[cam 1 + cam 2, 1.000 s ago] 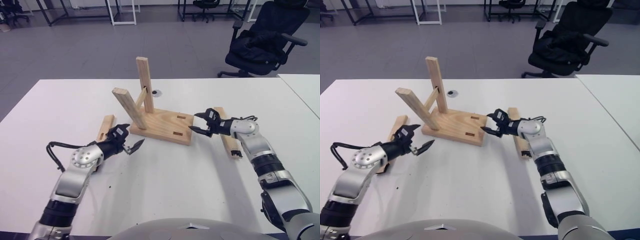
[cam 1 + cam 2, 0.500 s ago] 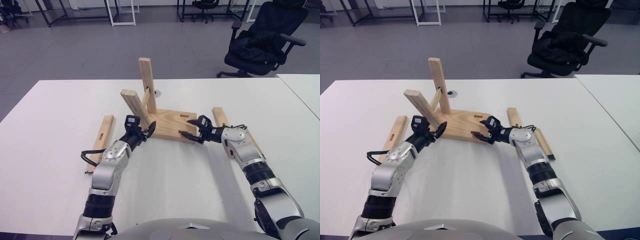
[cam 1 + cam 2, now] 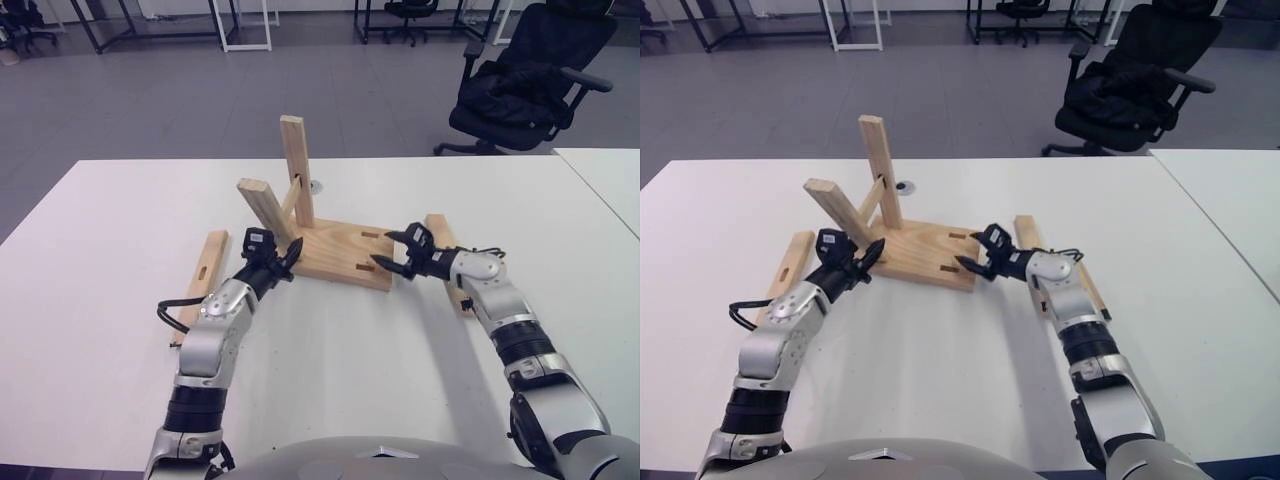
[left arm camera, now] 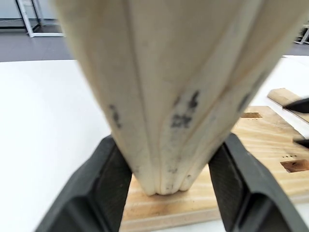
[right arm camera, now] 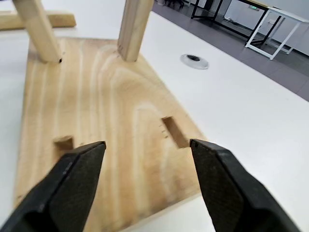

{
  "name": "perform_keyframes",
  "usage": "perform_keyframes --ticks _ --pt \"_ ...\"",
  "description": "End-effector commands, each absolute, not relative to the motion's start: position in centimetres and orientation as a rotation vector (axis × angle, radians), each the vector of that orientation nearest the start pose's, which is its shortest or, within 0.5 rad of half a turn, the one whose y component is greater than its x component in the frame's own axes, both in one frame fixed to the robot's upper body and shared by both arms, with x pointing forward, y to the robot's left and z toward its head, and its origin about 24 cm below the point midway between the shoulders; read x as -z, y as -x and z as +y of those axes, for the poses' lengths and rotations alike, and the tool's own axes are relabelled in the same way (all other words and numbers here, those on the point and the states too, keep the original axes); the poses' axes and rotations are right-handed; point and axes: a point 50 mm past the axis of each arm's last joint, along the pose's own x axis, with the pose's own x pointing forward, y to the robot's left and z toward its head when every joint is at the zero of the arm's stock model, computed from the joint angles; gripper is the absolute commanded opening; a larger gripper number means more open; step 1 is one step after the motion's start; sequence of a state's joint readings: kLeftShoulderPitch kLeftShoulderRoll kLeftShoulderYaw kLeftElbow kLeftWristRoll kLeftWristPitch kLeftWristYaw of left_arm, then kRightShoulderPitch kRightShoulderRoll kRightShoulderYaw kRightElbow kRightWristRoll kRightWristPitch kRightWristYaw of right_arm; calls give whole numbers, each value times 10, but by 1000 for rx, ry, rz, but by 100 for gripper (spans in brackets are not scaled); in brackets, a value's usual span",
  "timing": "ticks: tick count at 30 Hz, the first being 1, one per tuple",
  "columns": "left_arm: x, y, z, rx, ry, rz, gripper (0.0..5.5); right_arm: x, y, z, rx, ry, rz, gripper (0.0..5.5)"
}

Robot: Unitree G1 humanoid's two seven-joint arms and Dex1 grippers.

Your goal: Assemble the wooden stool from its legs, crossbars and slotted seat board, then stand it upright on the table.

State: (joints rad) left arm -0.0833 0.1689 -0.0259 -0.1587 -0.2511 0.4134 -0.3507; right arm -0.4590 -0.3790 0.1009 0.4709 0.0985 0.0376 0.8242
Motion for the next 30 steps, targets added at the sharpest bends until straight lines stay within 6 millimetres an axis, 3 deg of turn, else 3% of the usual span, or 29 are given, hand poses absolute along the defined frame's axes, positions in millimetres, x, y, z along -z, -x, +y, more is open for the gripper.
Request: perform_keyframes --ticks 1,3,7,9,14,19,22,25,27,30 --pt "-67 -257 152 680 63 134 220 -112 -345 -186 -753 215 56 328" --pt "-68 -262 165 769 8 141 218 -114 -350 -192 -716 268 67 328" --pt "-80 -287 182 853 -65 95 213 -74 -334 -197 -805 530 254 328" --pt "-87 -299 182 844 -78 56 213 -59 -321 -196 -887 564 312 328" --pt "-72 -293 179 885 -88 94 310 -47 -314 -189 -920 559 337 328" --pt "-72 -296 213 734 -159 109 405 -35 -296 -189 -1022 551 390 328" --pt "-81 -281 222 669 -195 58 467 -32 -289 -189 -1037 530 397 328" --pt "-77 -242 211 743 -260 96 472 -29 -285 -185 -1033 527 400 328" --pt "-71 -221 216 775 -328 178 472 -28 -287 -185 -999 542 394 328" --pt "-59 -218 231 699 -489 325 472 -26 -294 -187 -927 588 384 328"
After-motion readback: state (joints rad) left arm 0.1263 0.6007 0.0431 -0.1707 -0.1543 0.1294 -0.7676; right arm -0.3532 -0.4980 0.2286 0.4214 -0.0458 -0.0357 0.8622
